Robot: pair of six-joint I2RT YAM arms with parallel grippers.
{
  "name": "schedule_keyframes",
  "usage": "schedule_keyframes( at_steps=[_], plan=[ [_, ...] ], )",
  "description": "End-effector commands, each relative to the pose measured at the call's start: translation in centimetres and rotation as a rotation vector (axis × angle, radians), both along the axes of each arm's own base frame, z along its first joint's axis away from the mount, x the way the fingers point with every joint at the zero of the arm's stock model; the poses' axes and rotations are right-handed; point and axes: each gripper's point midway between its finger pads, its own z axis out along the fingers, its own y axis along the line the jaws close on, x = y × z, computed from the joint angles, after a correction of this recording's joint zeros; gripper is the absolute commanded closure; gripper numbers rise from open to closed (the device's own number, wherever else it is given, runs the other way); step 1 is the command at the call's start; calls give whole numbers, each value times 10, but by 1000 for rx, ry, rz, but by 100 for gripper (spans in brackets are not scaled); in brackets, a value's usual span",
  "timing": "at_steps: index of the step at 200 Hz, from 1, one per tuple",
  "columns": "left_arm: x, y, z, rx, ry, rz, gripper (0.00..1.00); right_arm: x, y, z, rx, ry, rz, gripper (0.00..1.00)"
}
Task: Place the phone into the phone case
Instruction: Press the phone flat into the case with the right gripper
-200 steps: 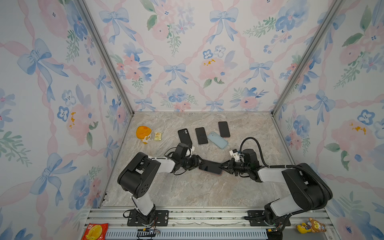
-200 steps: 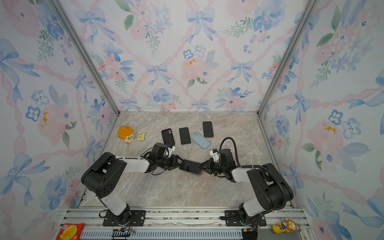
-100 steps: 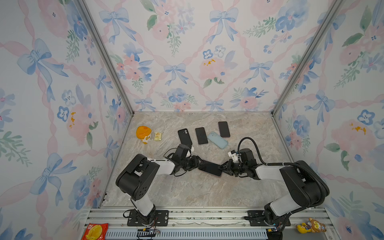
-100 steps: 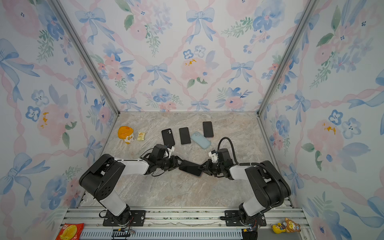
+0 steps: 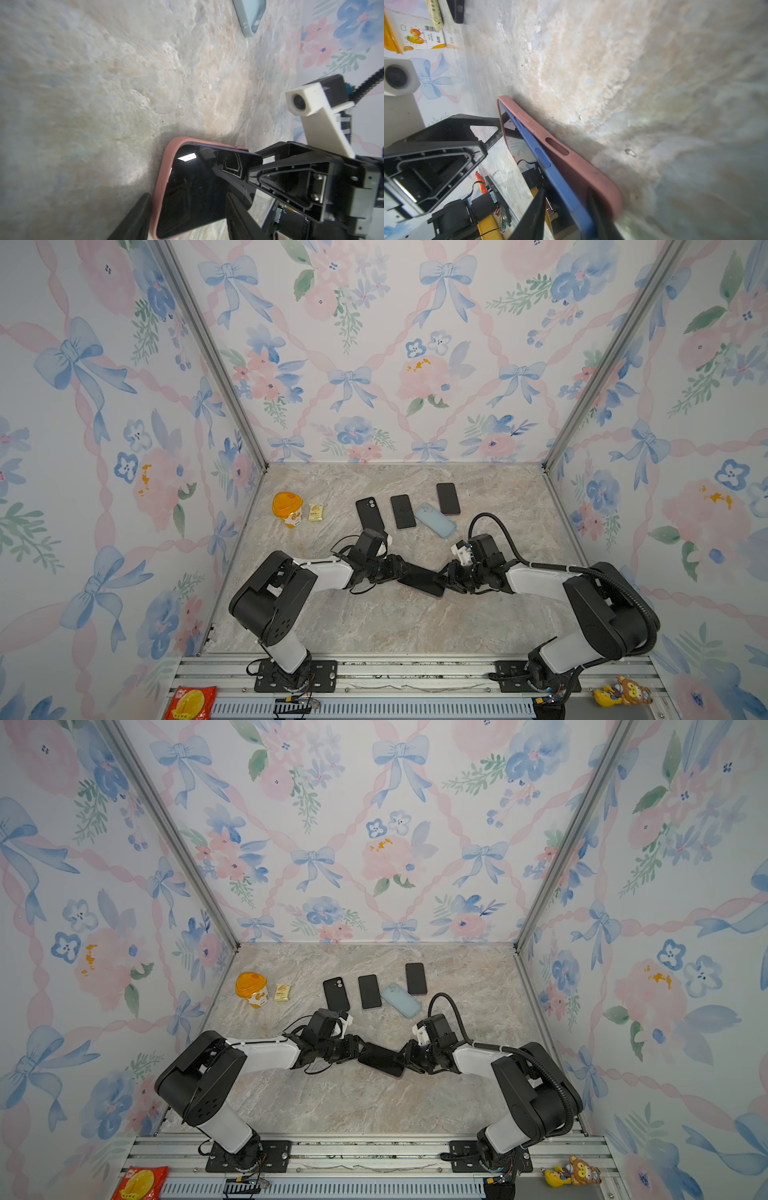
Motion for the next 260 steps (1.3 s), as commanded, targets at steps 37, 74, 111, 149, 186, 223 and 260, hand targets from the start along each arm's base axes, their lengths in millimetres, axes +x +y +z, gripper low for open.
schedule_keyframes(
  at_steps=[37,74,111,149,186,223,260],
  plan=[
    [-16,15,-19,144,29,-60,43,-14,-20,-1,-286,0,78,52],
    [-13,20,-20,152,25,-61,43,-9,-22,6,-396,-46,112,44],
    [-14,19,-20,145,23,-78,43,-5,-16,17,-446,-87,158,36],
    [-3,12,-8,114,4,-75,43,-5,-11,30,-440,-90,176,35],
    [-9,4,-2,37,41,-119,42,-17,-31,33,-554,-117,147,37],
    [-11,6,1,-12,67,-133,44,-29,-27,28,-533,-151,30,44],
    [-13,6,-7,6,80,-134,45,-31,-22,23,-514,-158,-2,45]
  ],
)
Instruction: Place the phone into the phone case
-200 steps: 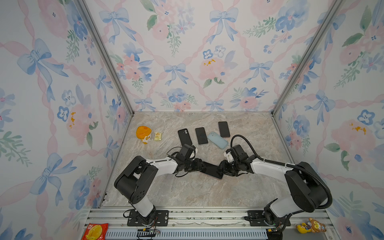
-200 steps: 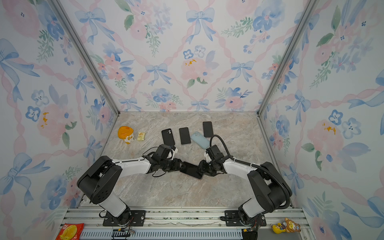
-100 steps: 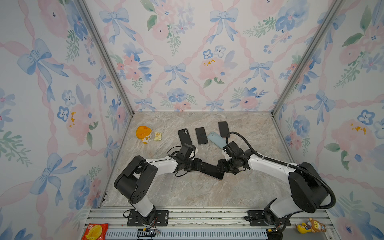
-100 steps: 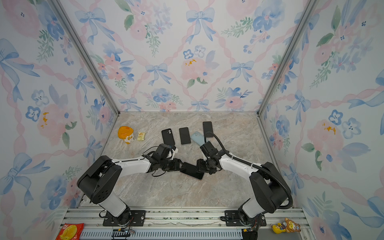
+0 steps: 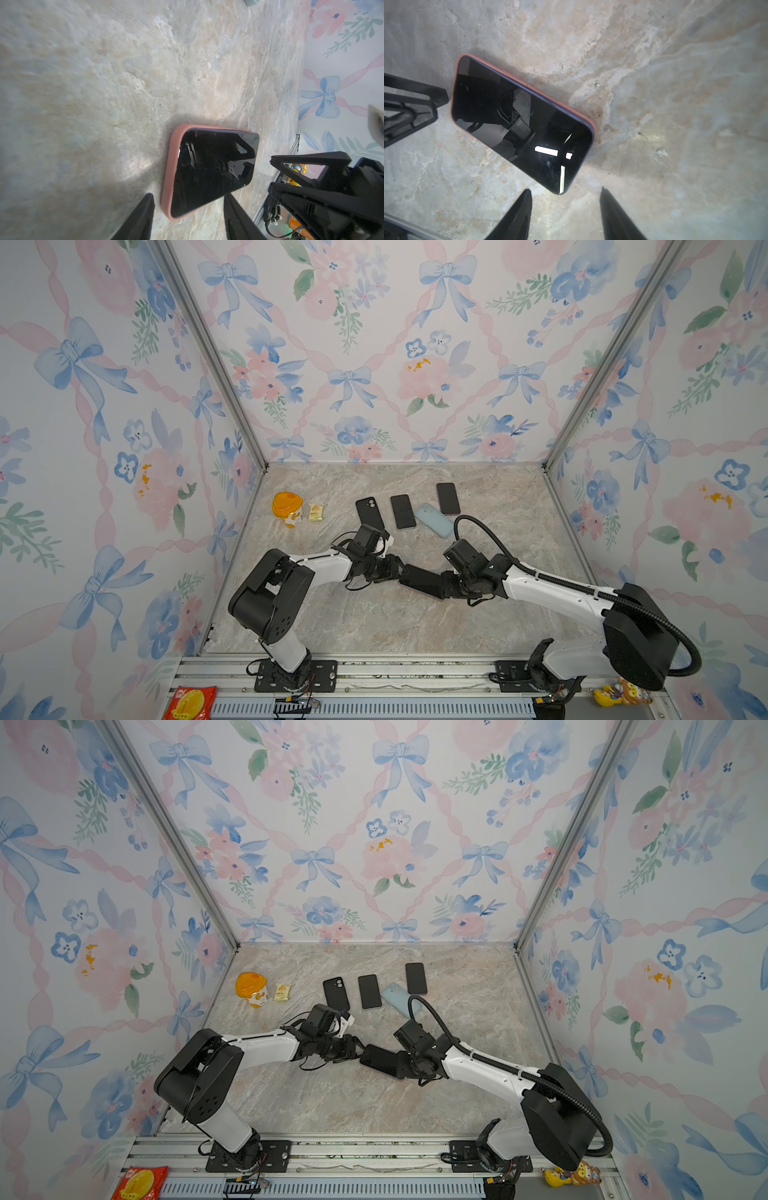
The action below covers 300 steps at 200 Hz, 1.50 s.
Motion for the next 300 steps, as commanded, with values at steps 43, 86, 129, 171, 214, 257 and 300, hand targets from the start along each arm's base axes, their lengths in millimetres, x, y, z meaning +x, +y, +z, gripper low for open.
schedule_keyframes(
  at_steps=[43,86,129,171,214,257,300],
  plan=[
    [-16,-14,-8,-8,32,-56,52,8,-4,-4,-1,-28,-93,45],
    [-45,-21,-15,-35,87,-70,58,7,-12,-9,-16,-24,-112,49],
    [-52,-25,-12,-36,75,-77,57,5,-37,-3,-147,-61,-46,54],
    [-49,-2,-11,-22,63,-92,51,3,-51,1,-78,-117,-21,61],
    [-44,-11,-14,-8,70,-135,58,4,-47,-11,27,-89,-55,67],
    [-44,-14,-20,11,74,-142,64,3,-40,-20,70,-64,-67,71],
    [-38,-27,-17,1,59,-166,67,3,-40,-27,77,-49,-73,80]
  ],
)
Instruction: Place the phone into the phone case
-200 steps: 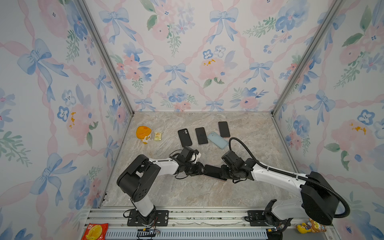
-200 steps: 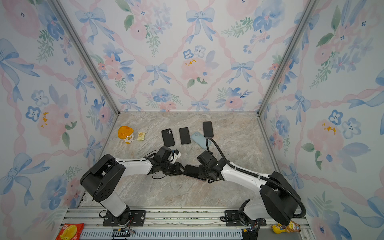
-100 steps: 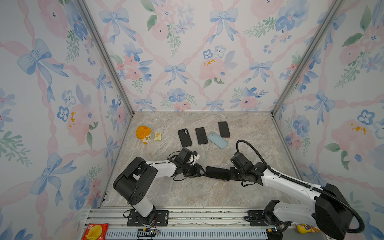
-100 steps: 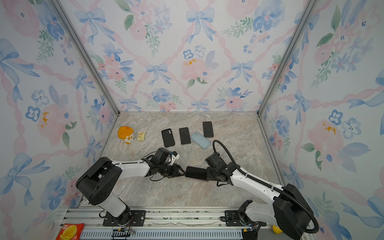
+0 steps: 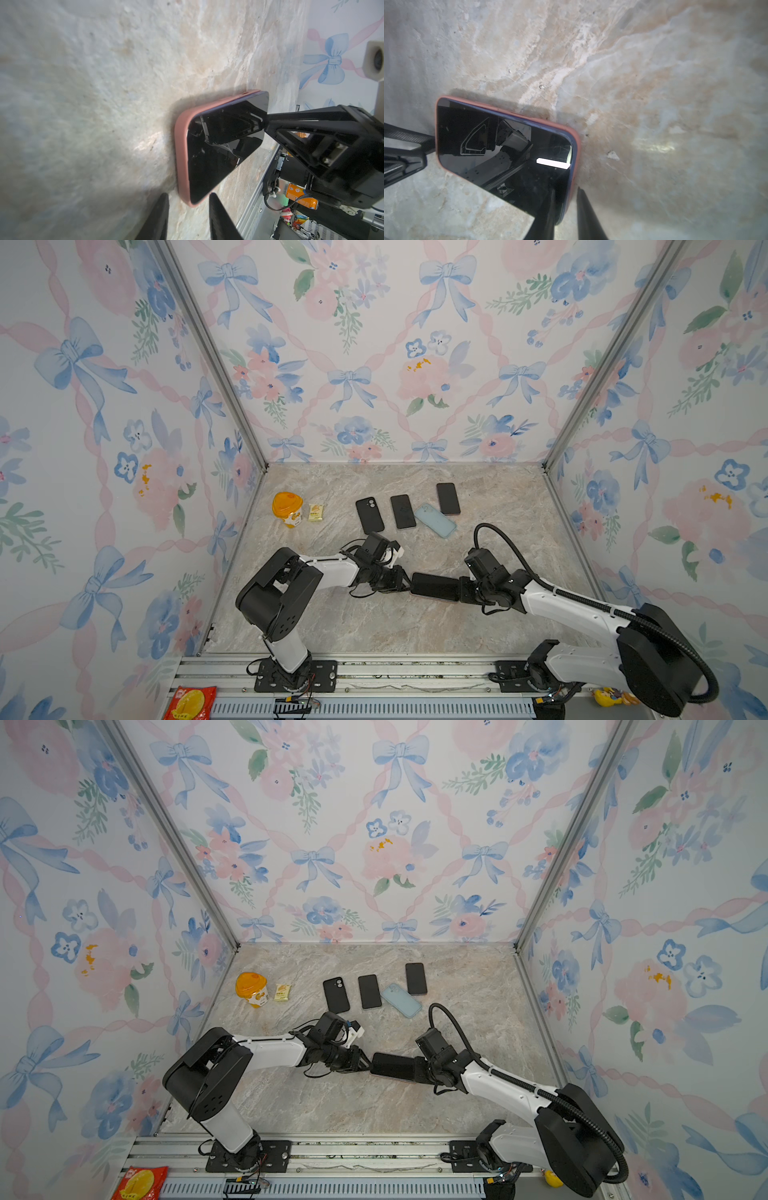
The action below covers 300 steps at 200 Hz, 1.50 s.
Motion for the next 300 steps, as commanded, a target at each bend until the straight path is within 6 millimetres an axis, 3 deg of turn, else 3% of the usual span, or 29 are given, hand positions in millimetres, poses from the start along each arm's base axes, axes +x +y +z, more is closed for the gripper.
schedule_keyframes(
  at_steps=[1,104,223,300],
  plan=[
    [-3,-3,-6,20,10,-31,67,-2,0,-9,14,21,-7,80],
    [-4,-9,-10,5,15,-44,66,-11,11,-19,55,55,10,87],
    [-8,-15,-13,-33,20,-51,74,-18,35,-27,92,75,43,88],
    [-9,-16,-15,-37,23,-52,76,-28,45,-46,162,122,17,89]
  ],
)
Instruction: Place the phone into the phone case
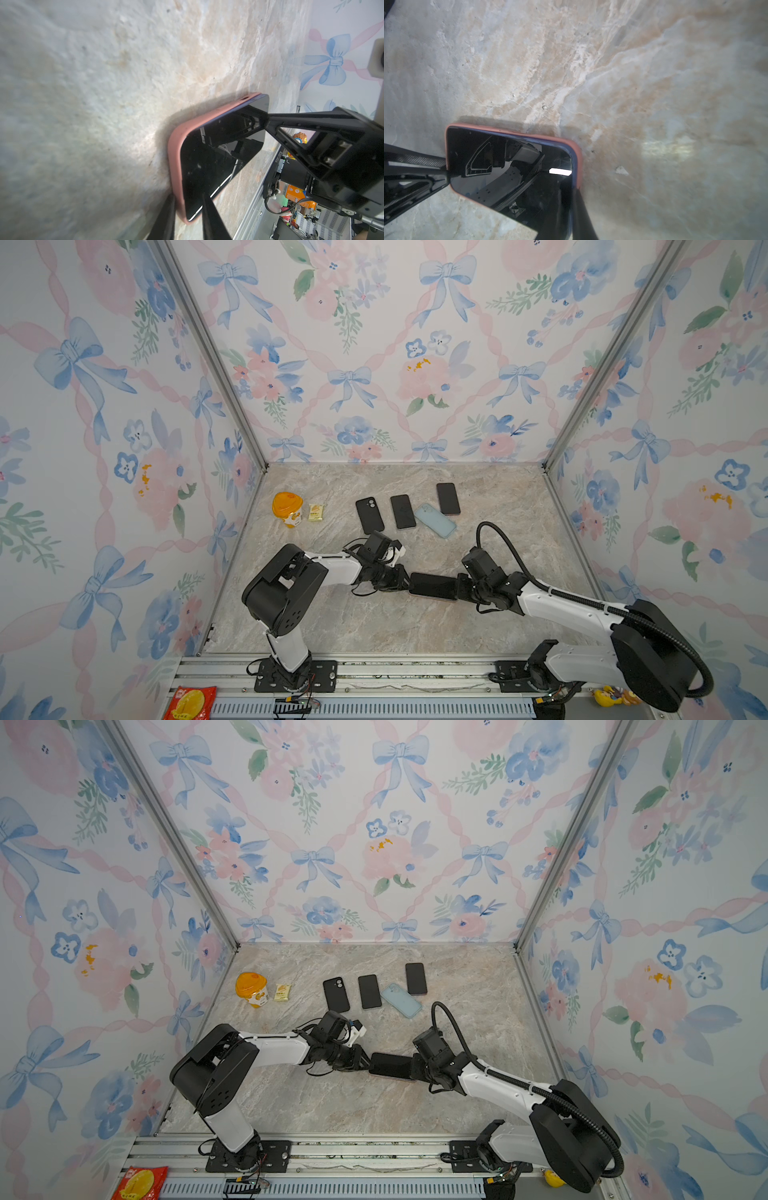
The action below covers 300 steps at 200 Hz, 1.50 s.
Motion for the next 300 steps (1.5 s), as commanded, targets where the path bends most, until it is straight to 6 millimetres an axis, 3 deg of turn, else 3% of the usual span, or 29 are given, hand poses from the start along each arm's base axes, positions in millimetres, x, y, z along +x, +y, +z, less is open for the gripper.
schedule_keyframes(
  at_steps=[1,39,58,71,115,152,221,268,300],
  plan=[
    [-12,-12,-10,-31,11,-53,76,-35,34,-40,117,135,125,89],
    [-11,-10,-11,-27,8,-46,76,-38,30,-40,101,145,121,89],
    [-5,-5,-7,-17,-7,-25,73,-34,18,-25,42,116,122,89],
    [-11,9,-15,17,8,-6,70,-30,6,-13,10,83,111,87],
    [-2,23,-9,58,-20,21,57,-12,-23,23,-75,0,104,74],
    [-6,35,2,73,-39,55,46,7,-14,36,-99,-68,208,64],
    [-43,3,7,23,-13,0,41,40,15,14,-71,-47,380,52],
    [-48,-13,-4,2,5,-36,42,32,16,-6,-55,11,407,46],
    [-41,-17,-10,4,5,-34,44,23,20,-4,-26,17,406,47]
  ],
)
